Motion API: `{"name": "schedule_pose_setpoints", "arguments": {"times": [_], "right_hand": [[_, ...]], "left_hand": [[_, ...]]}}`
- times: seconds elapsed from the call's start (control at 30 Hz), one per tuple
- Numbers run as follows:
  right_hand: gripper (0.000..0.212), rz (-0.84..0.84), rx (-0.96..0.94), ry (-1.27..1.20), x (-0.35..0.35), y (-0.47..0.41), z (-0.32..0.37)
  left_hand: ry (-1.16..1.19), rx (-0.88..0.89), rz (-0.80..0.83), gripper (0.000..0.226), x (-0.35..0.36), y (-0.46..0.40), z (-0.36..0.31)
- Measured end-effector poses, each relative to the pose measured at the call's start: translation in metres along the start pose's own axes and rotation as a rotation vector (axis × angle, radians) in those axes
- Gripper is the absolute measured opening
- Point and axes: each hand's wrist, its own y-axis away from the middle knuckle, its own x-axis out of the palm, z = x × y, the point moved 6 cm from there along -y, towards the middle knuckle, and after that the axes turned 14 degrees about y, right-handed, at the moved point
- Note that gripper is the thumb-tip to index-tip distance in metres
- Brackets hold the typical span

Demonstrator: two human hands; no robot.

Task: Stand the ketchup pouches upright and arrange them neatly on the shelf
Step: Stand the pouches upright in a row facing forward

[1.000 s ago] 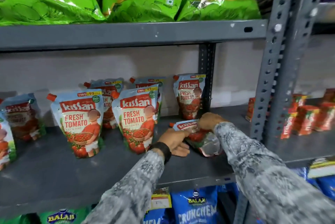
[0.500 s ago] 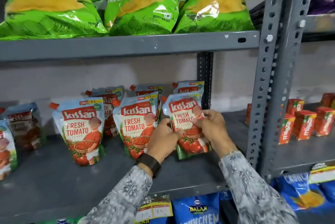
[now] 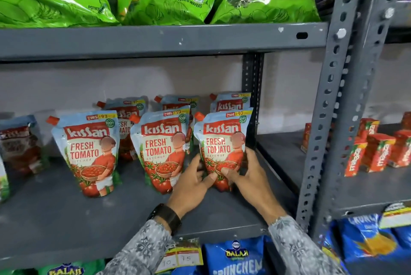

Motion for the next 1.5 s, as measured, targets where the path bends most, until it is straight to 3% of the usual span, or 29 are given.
{"name": "schedule_pose_setpoints", "arguments": {"times": [0.1,0.37,0.73,0.87,0.97,1.07,1.13,1.23,1.3,1.37,1.43,1.5], "right_hand": [[0.066,0.015,0.011,0.025,0.004,-0.005,-0.005],[0.058,-0.203,0.155,-0.079,-0.013,-0.003,-0.022],[0.070,-0.174,0.194,-0.193,-0.015,-0.001,-0.024],[0.085,-0.279,0.241,-0.134,-0.022,0.005,-0.025],[0.060,-0.503,0.175,0.028,-0.035,0.020,-0.008],[0.024,-0.653,-0.061,0.052,-0.032,0.040,0.019],[0.017,-0.509,-0.164,0.044,-0.004,0.041,0.037],[0.046,-0.039,-0.156,0.004,0.062,0.024,0.061],[0.080,0.195,-0.043,-0.029,0.095,0.011,0.063],[0.098,0.248,0.022,-0.087,0.112,0.001,0.064],[0.098,0.266,0.022,-0.165,0.122,-0.004,0.065],[0.087,0.287,0.006,-0.194,0.130,-0.005,0.070]], "left_hand": [[-0.017,-0.001,0.019,0.055,0.004,-0.001,0.004],[-0.053,0.017,0.062,0.058,0.042,-0.026,0.010],[-0.057,0.047,0.038,0.058,0.044,-0.021,0.008],[-0.019,-0.053,0.079,0.065,0.040,-0.019,0.007],[0.019,-0.099,0.113,0.061,0.016,-0.006,-0.014],[0.058,0.023,-0.112,0.033,-0.047,0.022,-0.028],[0.047,0.126,-0.360,0.013,-0.098,0.045,-0.029],[-0.043,0.109,-0.545,0.013,-0.147,0.058,-0.016],[-0.113,0.051,-0.500,0.032,-0.158,0.050,-0.008],[-0.095,-0.023,-0.343,0.059,-0.159,0.040,0.003],[-0.016,-0.073,-0.199,0.076,-0.154,0.033,0.013],[-0.015,-0.074,-0.137,0.072,-0.151,0.028,0.018]]}}
